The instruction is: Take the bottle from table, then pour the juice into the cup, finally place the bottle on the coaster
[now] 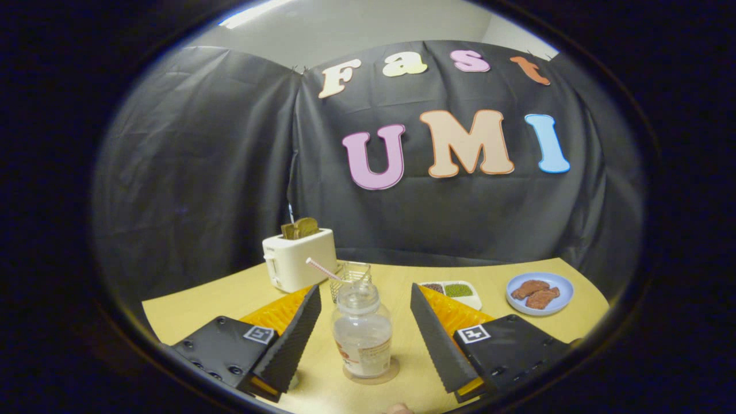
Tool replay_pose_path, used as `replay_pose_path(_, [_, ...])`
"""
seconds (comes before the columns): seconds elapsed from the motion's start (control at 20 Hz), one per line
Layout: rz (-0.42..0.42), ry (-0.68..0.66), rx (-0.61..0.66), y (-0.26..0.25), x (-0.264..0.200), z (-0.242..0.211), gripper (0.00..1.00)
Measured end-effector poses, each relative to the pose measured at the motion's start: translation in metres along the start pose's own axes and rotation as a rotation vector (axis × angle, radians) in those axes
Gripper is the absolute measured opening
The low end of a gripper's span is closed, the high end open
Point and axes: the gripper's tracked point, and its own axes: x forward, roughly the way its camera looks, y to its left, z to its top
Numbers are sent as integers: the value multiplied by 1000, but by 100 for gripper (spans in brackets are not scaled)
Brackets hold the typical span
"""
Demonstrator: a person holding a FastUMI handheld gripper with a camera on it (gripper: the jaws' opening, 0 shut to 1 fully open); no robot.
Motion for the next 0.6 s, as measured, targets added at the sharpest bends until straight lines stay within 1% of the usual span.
replay_pose_path(0.15, [-5,-19,12,-10,-22,42,97])
replay_pose_path(0.4, [-65,-90,-73,-29,-62,117,98])
replay_pose_path(0.6, [-77,-117,-92,-29,-88,161,98])
